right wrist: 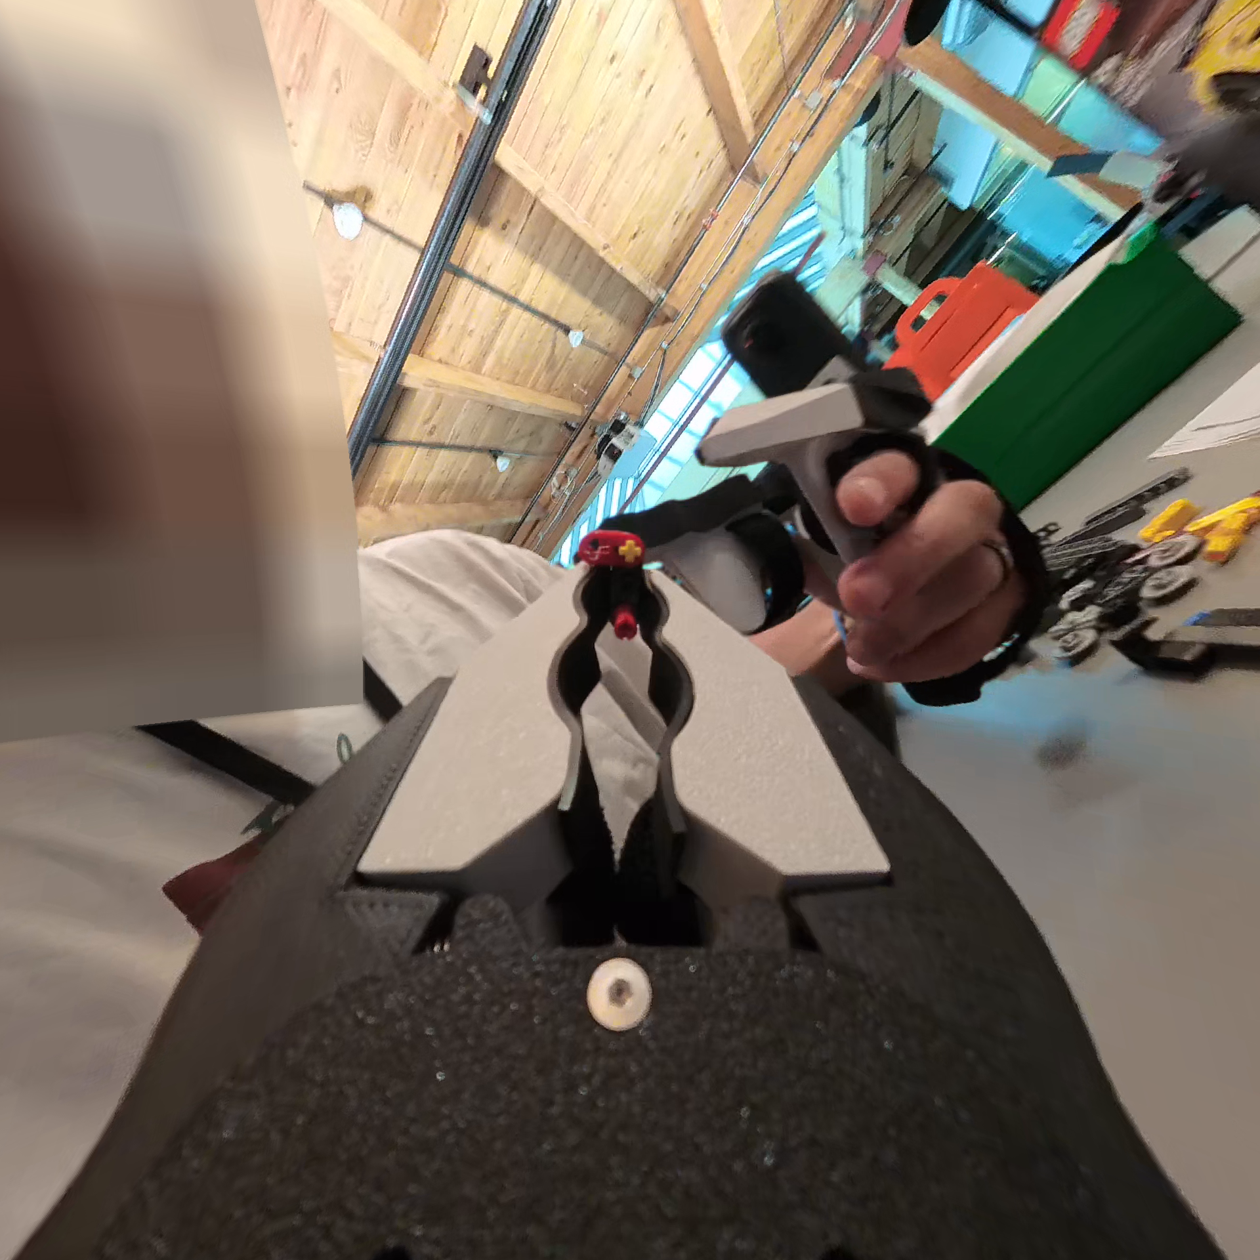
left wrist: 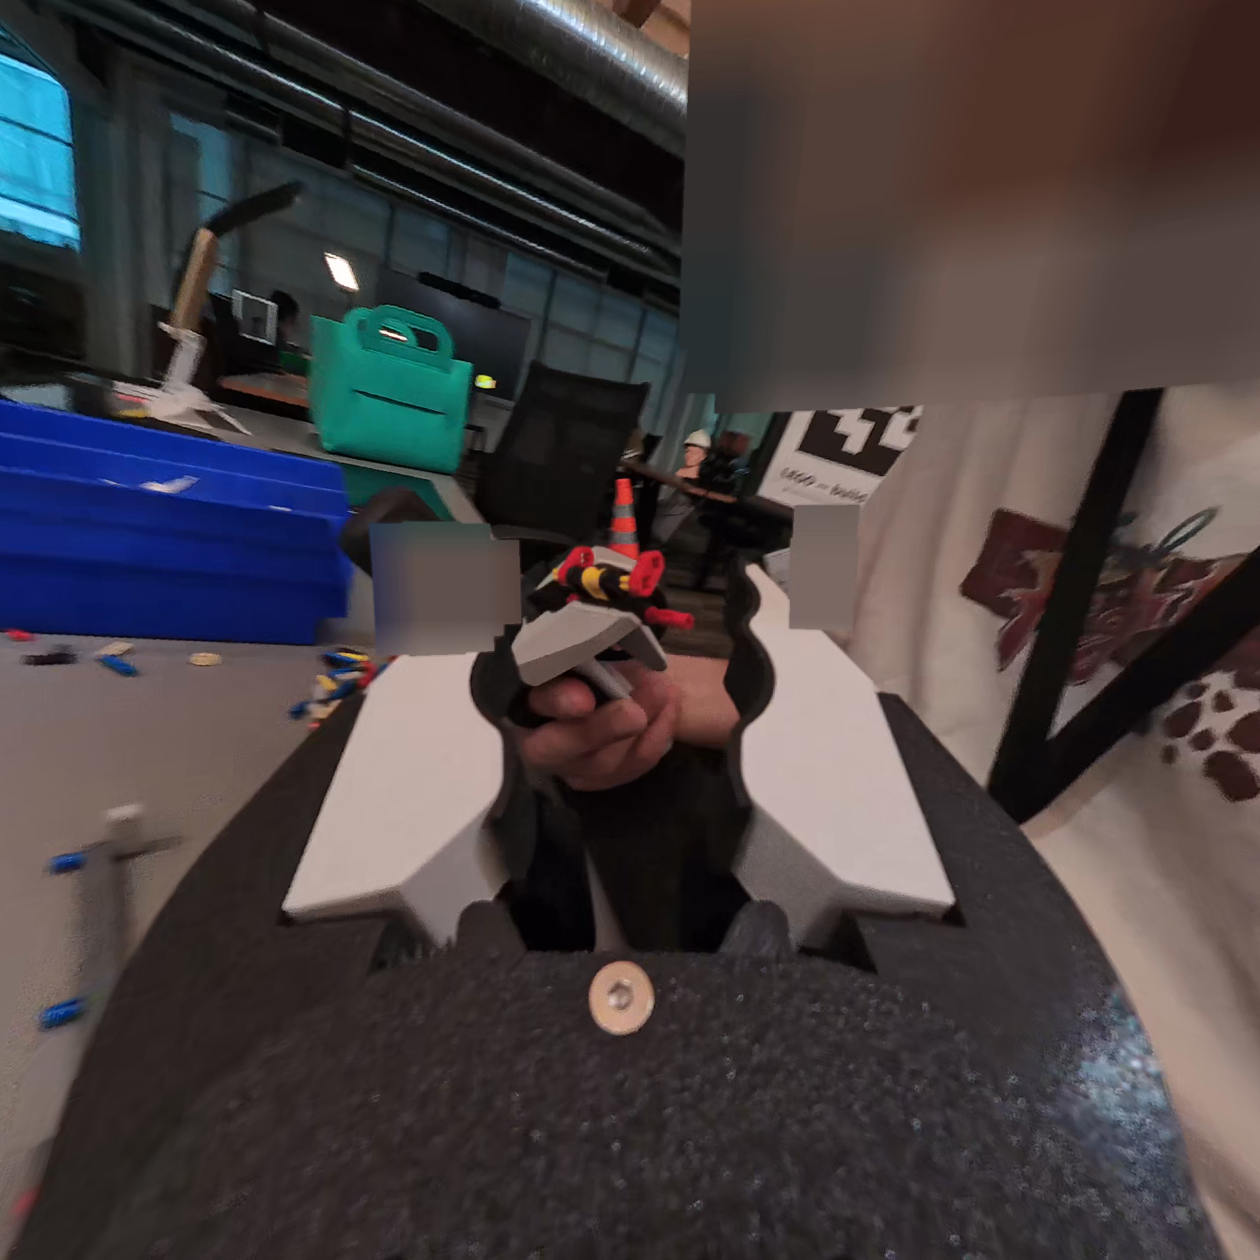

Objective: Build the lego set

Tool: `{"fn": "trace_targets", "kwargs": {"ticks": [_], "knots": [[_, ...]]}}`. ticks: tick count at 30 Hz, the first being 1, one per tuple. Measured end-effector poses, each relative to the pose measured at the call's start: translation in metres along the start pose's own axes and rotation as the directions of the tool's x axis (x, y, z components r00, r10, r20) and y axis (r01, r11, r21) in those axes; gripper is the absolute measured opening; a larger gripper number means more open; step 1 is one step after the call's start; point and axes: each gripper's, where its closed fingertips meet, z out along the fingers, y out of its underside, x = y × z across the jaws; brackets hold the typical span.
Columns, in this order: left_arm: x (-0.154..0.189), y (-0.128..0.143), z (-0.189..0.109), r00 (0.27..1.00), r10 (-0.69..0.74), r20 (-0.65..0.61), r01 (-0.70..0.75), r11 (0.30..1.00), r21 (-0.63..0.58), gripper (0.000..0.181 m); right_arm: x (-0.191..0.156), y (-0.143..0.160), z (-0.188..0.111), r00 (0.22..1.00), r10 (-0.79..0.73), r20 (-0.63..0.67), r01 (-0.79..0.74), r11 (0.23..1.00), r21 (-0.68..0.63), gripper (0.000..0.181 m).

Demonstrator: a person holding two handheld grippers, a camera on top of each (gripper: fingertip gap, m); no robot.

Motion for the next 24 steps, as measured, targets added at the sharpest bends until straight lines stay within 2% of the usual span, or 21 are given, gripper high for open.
{"fn": "trace_targets", "kwargs": {"ticks": [4, 12, 14, 16, 24], "knots": [[0.02, 0.003, 0.008, 0.969, -0.184, -0.168, 0.184, 0.983, -0.014, 0.061, -0.01, 0.019, 0.011, 0.997, -0.066, 0.035, 0.069, 0.992, -0.11, 0.007], [0.048, 0.013, 0.016, 0.946, -0.159, -0.282, 0.148, 0.987, -0.06, 0.043, -0.024, 0.044, 0.021, 0.99, -0.073, 0.122, 0.1, 0.968, -0.232, 0.007], [0.054, 0.015, 0.016, 0.94, -0.156, -0.302, 0.142, 0.988, -0.068, 0.047, -0.025, 0.045, 0.021, 0.989, -0.072, 0.13, 0.101, 0.967, -0.236, 0.007], [0.055, 0.016, 0.016, 0.941, -0.151, -0.302, 0.135, 0.988, -0.071, 0.041, -0.026, 0.048, 0.022, 0.988, -0.066, 0.137, 0.099, 0.964, -0.248, 0.007], [0.065, 0.018, 0.019, 0.931, -0.12, -0.345, 0.113, 0.993, -0.041, 0.04, -0.034, 0.057, 0.023, 0.982, -0.06, 0.178, 0.11, 0.952, -0.285, 0.007]]}}
